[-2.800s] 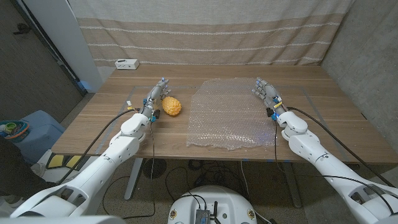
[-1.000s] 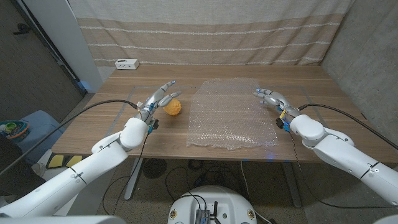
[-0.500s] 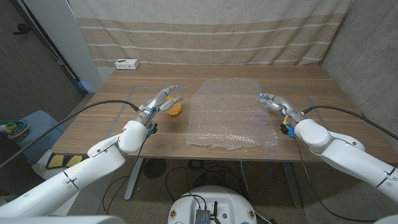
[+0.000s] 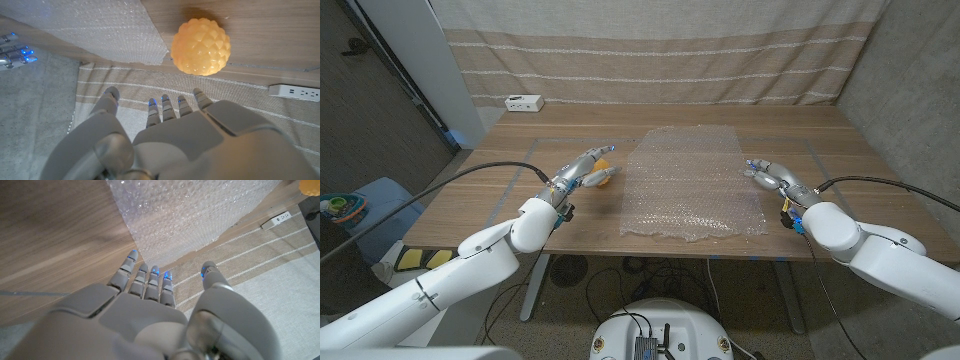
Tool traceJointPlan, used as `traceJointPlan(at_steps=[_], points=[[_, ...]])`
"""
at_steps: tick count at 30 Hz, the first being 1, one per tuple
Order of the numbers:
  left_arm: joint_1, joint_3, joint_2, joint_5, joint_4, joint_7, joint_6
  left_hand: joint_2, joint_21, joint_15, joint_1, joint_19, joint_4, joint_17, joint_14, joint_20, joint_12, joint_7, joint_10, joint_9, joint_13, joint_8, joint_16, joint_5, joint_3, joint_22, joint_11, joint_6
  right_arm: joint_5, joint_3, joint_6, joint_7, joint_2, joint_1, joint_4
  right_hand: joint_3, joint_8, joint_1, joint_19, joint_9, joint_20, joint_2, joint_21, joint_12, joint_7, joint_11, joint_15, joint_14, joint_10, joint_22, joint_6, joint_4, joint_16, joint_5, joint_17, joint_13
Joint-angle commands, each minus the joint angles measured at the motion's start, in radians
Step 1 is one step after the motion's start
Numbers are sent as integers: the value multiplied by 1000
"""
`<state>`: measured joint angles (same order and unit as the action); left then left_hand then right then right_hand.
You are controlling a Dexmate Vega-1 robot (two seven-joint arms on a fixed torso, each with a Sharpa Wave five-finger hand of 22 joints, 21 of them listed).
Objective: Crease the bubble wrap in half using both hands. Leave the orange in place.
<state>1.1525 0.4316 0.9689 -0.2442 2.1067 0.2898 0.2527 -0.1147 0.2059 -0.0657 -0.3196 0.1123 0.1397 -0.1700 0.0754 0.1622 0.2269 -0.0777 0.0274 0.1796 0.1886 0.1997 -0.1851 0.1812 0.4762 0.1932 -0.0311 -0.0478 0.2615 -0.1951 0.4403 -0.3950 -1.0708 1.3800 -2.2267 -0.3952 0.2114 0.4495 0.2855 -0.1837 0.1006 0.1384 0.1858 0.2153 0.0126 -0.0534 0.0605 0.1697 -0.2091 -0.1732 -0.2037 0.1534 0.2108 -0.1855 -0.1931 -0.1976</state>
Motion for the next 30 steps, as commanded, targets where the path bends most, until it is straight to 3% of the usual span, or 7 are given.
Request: traceJointPlan(at_steps=[1,14,23,30], points=[[2,26,47,-120,61,-46,25,3,9,-1,-5,-3,2,-3,-9,5,8,-5,13,1,4,2,-5,6,-1,3,-4,-12,-39,80,120,-63,-30,150,-112,-4,-2,12,0,-5,0,-3,10,1,1,-2,-6,2,-10,-3,-12,4,4,-7,-1,-4],[22,24,96,-212,113,-116,39,4,9,5,-8,-3,5,-3,-8,11,6,-9,14,1,4,1,-3,7,0,3,-8,-18,-110,136,208,-55,-46,274,-187,-9,4,25,3,-5,-1,-2,11,2,0,1,-14,5,-21,-2,-35,9,3,-8,0,-4],[26,23,119,-253,123,-167,38,9,18,7,-14,-24,10,-3,-19,12,7,-9,24,2,4,7,-5,5,0,3,-16,-45,-205,69,372,-86,-64,268,-261,-19,8,48,7,-5,-6,-3,13,1,6,12,-32,4,-28,-2,-60,18,0,-9,3,-4],[26,38,119,-314,125,-189,54,19,19,14,-18,-31,15,-4,-52,13,12,-20,48,2,4,11,-13,2,-2,1,-21,-73,-250,-14,514,-88,-86,217,-311,-23,6,62,15,-5,-7,-7,16,1,7,19,-42,13,-32,-2,-62,23,1,-8,4,-4]])
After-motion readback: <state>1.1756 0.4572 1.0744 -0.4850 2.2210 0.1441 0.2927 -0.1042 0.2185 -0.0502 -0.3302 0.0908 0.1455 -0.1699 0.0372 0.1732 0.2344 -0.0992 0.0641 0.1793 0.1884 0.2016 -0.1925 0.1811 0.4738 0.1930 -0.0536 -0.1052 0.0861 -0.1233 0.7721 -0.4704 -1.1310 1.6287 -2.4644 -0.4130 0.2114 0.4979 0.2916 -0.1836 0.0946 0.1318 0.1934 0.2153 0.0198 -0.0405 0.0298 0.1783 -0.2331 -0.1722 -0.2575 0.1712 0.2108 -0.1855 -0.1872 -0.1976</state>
